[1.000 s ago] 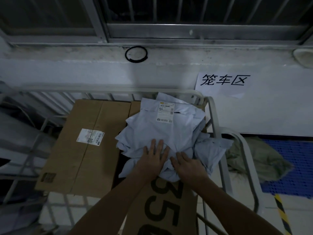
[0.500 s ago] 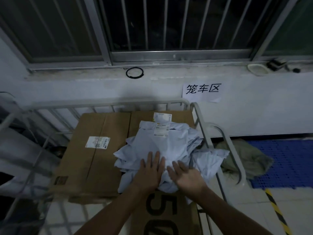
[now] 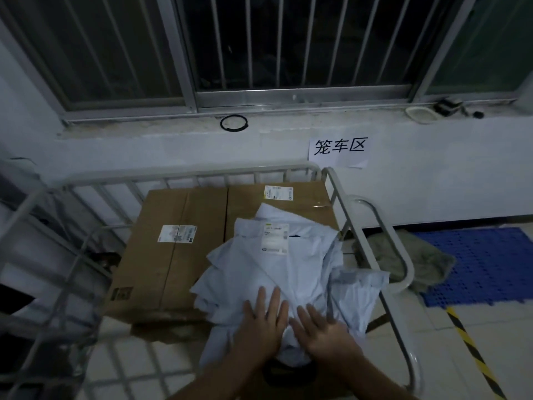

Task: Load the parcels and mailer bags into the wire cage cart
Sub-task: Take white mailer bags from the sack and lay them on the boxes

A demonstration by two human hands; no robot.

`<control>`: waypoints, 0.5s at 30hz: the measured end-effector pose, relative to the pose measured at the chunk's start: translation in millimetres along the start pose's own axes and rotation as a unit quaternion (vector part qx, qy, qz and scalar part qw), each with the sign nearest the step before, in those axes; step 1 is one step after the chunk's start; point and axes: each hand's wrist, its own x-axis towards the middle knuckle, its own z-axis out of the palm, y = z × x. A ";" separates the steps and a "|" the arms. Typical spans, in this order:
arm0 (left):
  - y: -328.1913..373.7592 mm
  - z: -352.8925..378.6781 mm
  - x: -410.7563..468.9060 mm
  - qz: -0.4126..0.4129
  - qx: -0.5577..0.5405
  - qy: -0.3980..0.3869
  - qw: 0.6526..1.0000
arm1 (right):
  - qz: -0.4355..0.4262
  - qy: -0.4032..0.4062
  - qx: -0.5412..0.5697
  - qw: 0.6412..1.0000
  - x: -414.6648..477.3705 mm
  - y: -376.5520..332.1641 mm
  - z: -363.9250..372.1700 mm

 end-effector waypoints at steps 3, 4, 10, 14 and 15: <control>16.0 18.0 -9.4 -0.002 -0.030 -0.058 0.998 | 0.023 -0.065 0.009 0.998 -17.4 -7.5 14.4; 19.9 18.2 -9.5 0.001 -0.036 -0.073 0.997 | 0.021 -0.080 0.015 0.996 -19.8 -8.1 14.3; 31.2 15.3 -6.3 0.040 -0.032 -0.117 0.992 | 0.070 -0.130 0.099 0.984 -32.5 -12.2 4.2; 14.7 -20.6 -1.4 0.076 -0.128 -0.117 0.982 | 0.093 -0.192 0.144 0.966 -26.5 -12.9 -9.2; 7.1 -31.1 3.7 0.083 -0.135 -0.070 0.985 | 0.104 -0.191 0.140 0.966 -19.7 -12.4 -15.7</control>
